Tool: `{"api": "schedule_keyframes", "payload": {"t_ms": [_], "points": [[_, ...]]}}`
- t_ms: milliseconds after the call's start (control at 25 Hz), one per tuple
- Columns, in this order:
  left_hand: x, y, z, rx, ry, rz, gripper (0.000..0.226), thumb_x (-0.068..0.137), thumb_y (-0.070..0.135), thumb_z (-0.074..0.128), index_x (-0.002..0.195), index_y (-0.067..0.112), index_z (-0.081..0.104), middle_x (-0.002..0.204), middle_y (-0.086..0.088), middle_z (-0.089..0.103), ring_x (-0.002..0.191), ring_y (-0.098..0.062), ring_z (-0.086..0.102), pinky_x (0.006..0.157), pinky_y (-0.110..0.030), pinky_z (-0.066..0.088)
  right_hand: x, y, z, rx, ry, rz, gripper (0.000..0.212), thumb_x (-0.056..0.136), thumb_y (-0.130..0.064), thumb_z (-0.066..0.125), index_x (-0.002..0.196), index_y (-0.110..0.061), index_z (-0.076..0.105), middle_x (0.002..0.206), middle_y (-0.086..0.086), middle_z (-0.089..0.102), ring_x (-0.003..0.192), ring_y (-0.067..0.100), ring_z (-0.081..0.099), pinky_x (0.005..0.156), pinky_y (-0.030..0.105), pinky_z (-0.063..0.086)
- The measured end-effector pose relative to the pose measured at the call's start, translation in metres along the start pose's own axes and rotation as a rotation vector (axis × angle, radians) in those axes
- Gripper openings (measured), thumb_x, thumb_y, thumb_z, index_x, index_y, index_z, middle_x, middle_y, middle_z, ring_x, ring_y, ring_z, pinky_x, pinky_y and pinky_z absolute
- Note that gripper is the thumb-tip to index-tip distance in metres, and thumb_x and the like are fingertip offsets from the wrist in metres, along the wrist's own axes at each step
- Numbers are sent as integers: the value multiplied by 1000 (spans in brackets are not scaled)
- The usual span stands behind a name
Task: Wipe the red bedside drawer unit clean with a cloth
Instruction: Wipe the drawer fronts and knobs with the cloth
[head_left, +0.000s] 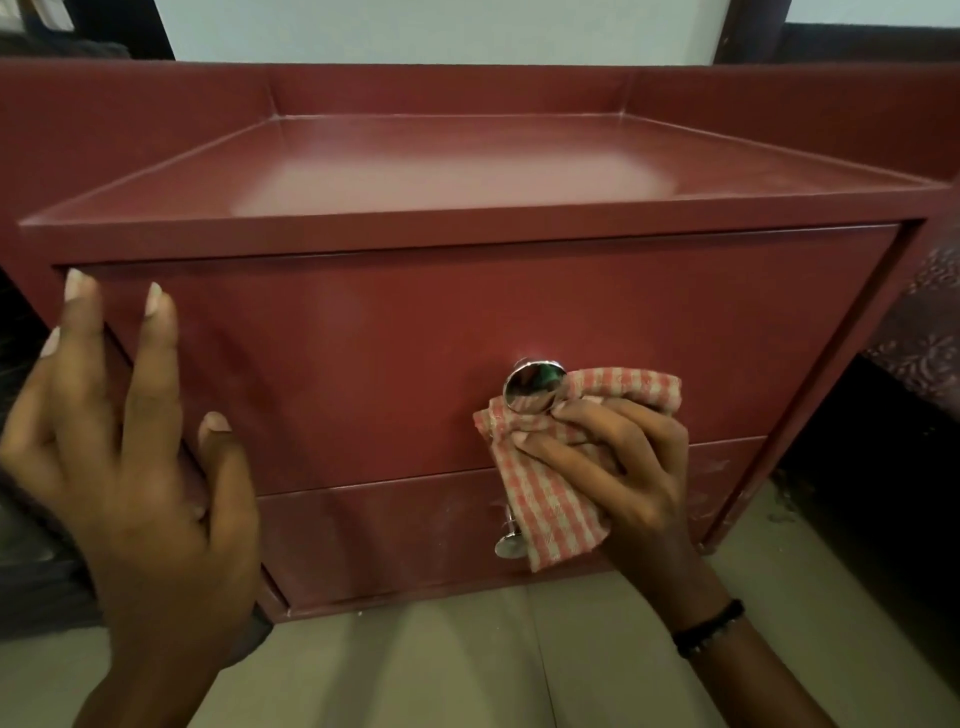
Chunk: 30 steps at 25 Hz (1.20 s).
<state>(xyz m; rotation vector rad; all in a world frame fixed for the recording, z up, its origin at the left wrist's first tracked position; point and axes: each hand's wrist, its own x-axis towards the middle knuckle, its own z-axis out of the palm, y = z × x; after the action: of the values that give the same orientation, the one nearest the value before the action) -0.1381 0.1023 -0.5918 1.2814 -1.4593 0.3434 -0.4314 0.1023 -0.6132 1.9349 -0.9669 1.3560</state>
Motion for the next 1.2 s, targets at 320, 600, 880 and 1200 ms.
{"api": "schedule_keyframes", "payload": {"t_ms": [320,600,880,1200], "points": [[1,21,-11,19,-30,-22,60,99,23,33,152,44,15,161,-5,26,140,-38,36,114,-47,33,-15,44,-18,-159,207,146,33,88,-8,69,117,-24,66,119,7,59,108,37,56,92,50,46],[-24,-7,6,-72,24,-220,60,96,43,36,152,24,29,159,-5,31,144,-26,34,116,-49,29,-48,4,20,-3,191,366,52,79,1,75,118,-32,64,119,-7,57,112,22,55,95,37,44],[-41,-10,11,-229,12,-356,71,90,43,39,155,22,21,159,8,29,144,-20,32,119,-42,29,-35,-37,34,-42,-192,-166,29,91,-21,61,117,-34,64,126,-11,54,110,11,51,81,31,41],[-53,5,-1,-442,70,-452,65,87,7,44,149,23,38,136,13,45,128,-16,50,111,-40,40,-61,-7,-2,-153,56,346,30,87,-5,56,113,-18,66,118,6,57,99,38,55,101,31,35]]}}
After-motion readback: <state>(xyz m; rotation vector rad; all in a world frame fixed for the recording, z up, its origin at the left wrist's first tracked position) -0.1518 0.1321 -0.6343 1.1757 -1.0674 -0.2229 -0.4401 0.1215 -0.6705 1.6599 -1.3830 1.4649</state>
